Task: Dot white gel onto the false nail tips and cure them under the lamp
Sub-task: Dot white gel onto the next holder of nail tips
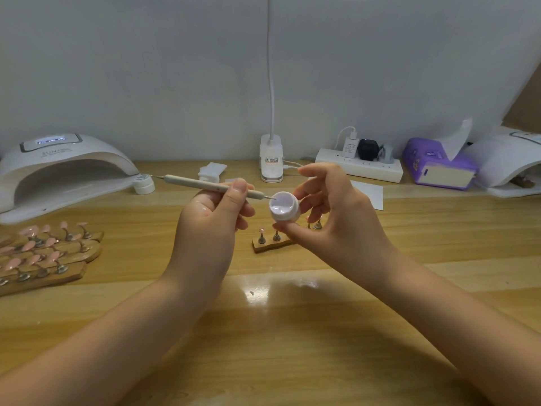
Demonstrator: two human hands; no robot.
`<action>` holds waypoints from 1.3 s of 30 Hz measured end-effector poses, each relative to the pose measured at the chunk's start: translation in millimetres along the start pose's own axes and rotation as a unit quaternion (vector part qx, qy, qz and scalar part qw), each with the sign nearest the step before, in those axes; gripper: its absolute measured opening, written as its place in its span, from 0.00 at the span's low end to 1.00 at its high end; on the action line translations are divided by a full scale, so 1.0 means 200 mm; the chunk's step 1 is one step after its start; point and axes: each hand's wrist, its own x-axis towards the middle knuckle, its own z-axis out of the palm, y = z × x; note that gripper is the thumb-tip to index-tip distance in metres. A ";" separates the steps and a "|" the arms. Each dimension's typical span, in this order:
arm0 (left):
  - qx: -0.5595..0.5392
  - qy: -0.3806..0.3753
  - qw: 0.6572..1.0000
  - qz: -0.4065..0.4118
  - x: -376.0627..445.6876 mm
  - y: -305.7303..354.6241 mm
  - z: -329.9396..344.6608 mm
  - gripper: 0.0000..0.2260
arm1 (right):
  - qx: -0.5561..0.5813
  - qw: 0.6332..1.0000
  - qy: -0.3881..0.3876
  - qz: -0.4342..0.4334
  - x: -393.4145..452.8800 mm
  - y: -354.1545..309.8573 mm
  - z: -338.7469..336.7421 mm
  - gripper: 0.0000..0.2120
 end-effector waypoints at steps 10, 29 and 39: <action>-0.029 0.014 0.998 -0.056 0.03 -0.02 -0.01 0.09 | 0.018 1.000 0.010 0.003 0.00 0.02 0.00 0.33; -0.054 0.061 0.988 -0.130 0.08 -0.05 -0.04 0.12 | -0.027 0.982 0.116 0.146 0.05 0.36 -0.09 0.26; -0.058 0.053 0.990 -0.121 0.06 -0.04 -0.03 0.10 | -0.077 0.958 0.033 0.276 0.00 0.61 -0.06 0.27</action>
